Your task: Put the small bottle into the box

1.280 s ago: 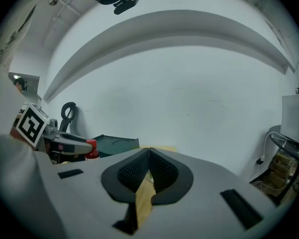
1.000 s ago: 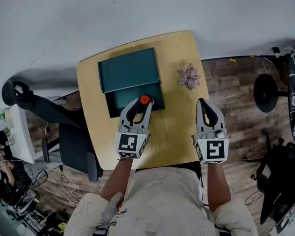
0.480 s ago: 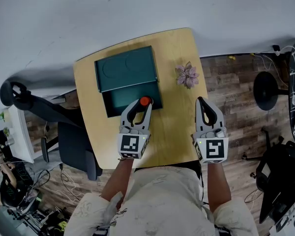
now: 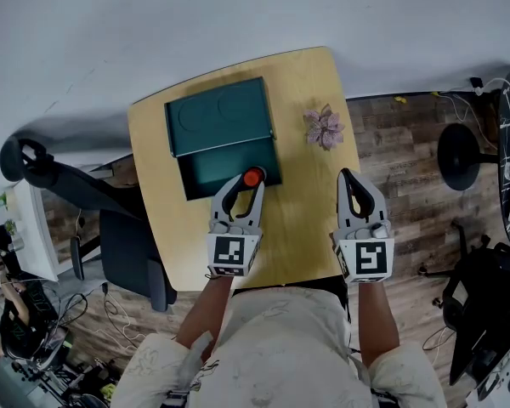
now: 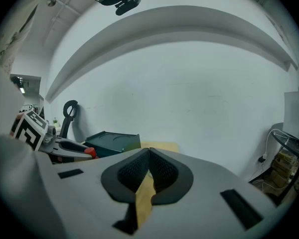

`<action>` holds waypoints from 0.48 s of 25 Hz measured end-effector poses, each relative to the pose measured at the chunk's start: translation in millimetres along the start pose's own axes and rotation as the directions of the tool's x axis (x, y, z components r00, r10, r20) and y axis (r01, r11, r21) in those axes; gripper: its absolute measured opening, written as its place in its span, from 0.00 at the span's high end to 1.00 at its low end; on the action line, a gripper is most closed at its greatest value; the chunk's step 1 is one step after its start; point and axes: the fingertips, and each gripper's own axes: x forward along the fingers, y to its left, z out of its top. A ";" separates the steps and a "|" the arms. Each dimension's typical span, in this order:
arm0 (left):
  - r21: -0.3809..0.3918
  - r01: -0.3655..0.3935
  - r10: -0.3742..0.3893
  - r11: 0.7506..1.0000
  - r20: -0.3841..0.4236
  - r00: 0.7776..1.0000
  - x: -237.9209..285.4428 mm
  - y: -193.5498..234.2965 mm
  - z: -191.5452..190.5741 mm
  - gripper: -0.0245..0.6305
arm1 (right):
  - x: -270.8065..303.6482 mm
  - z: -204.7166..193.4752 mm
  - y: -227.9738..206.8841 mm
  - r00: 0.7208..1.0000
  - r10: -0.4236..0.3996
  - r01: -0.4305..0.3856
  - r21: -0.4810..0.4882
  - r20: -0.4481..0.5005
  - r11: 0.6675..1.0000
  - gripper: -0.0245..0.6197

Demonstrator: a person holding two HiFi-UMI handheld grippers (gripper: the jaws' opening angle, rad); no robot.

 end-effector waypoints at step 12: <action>0.028 -0.015 0.014 0.999 0.024 1.000 -2.8 -1.5 -1.1 0.75 | -4.1 2.2 6.5 1.000 0.015 -0.015 -0.018 0.003 1.000 0.94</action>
